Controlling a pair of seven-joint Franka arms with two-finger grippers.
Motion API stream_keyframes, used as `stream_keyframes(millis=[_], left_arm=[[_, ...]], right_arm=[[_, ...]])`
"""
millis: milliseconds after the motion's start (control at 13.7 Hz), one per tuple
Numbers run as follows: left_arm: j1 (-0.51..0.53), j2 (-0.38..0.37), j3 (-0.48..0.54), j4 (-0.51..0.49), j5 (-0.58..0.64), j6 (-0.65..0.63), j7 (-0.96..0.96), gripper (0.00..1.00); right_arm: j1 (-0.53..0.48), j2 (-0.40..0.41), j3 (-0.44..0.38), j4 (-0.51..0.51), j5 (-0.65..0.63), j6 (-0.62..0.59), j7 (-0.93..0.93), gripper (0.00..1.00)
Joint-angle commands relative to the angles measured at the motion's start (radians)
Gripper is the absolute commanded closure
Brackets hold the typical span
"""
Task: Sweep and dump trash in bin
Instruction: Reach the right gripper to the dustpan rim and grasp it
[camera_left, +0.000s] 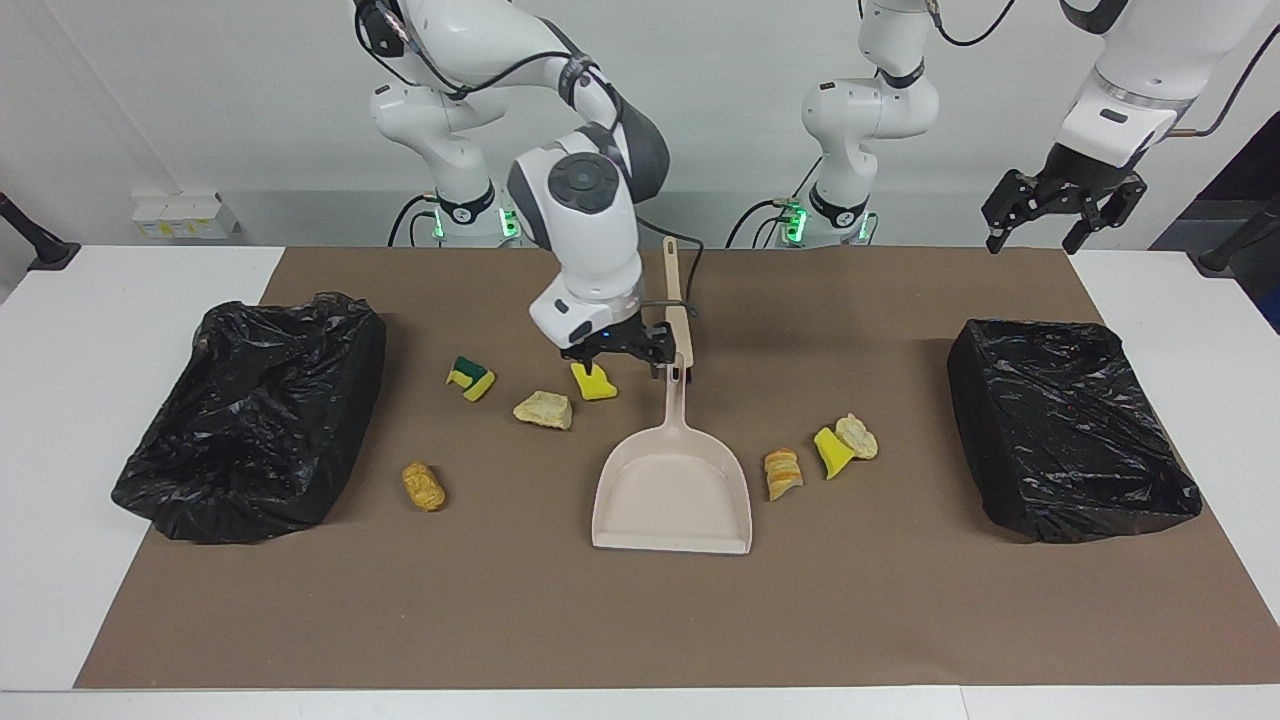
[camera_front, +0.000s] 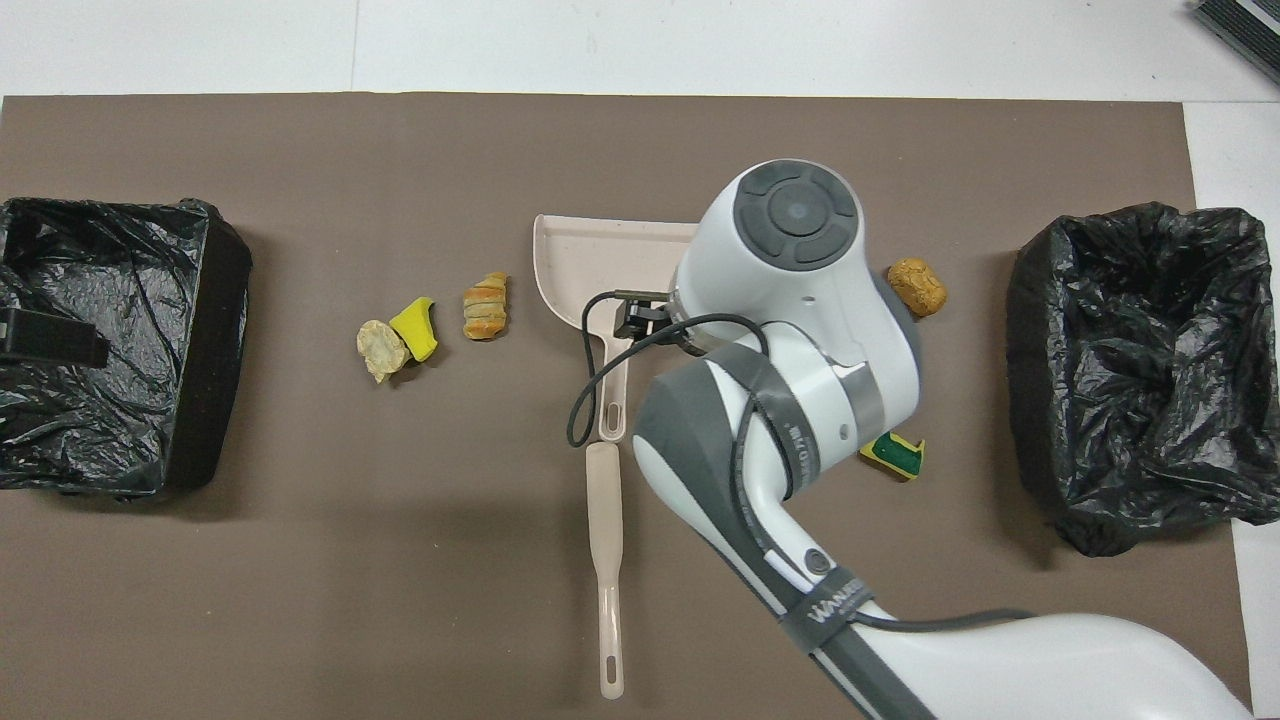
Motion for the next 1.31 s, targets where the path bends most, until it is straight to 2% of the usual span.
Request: stream_keyframes(millis=[0,219,729,947,1020,1093,1239], left_arm=[[0.005,-0.010,-0.003,-0.004,0.008,-0.009,0.003,0.00],[0.005,-0.008,-0.003,-0.004,0.008,-0.009,0.003,0.00],[0.005,-0.010,-0.003,-0.006,0.008,-0.013,0.003,0.00],[0.005,-0.010,-0.003,-0.006,0.008,-0.015,0.002,0.00],[0.005,-0.010,-0.003,-0.006,0.008,-0.019,0.002,0.00],[0.005,-0.010,-0.003,-0.006,0.008,-0.019,0.002,0.00],[0.005,-0.013,-0.003,-0.009,0.008,-0.021,0.000,0.00]], right_arm=[[0.050,0.081,-0.001,0.056,-0.020,0.043,0.084,0.00],[0.076,0.104,0.001,0.045,-0.041,0.058,0.114,0.00],[0.100,0.118,0.001,-0.033,-0.064,0.124,0.127,0.16],[0.100,0.137,0.001,-0.033,-0.077,0.135,0.126,0.38],[0.100,0.137,0.001,-0.030,-0.083,0.124,0.124,0.60],[0.100,0.137,0.001,-0.024,-0.099,0.115,0.123,0.76],[0.096,0.131,0.001,-0.018,-0.095,0.108,0.123,0.79]])
